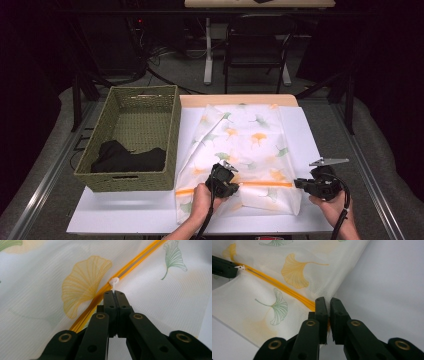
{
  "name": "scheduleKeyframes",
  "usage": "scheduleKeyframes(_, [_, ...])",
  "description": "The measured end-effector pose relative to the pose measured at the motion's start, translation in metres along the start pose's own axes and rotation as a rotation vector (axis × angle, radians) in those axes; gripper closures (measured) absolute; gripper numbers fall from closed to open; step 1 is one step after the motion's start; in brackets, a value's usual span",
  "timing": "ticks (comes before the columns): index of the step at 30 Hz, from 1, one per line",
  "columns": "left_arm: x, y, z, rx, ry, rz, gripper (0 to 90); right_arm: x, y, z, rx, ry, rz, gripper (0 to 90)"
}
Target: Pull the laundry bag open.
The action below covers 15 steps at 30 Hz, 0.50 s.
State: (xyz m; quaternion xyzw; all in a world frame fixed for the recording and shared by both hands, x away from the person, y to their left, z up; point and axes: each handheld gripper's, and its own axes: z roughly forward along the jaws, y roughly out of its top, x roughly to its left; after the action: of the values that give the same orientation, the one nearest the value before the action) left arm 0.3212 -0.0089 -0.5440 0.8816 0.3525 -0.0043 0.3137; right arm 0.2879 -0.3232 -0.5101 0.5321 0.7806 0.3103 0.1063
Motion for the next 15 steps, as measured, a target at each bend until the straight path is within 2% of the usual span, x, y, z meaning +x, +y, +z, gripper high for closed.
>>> scheduleKeyframes(4, [0.004,-0.003,-0.004,-0.005,0.003,-0.012,90.0,0.0,0.0,0.0,0.001,-0.003,0.0,85.7])
scheduleKeyframes(6, [0.005,-0.004,-0.005,-0.001,0.011,-0.004,90.0,-0.001,0.0,0.0,0.0,-0.002,-0.001,85.7])
scheduleKeyframes(9, [0.006,-0.008,-0.009,-0.006,0.01,-0.019,90.0,0.0,0.0,0.0,-0.001,-0.003,-0.002,85.7])
scheduleKeyframes(15, [0.01,-0.014,-0.016,-0.005,0.018,-0.016,90.0,0.0,0.0,-0.001,-0.003,-0.004,0.001,85.6])
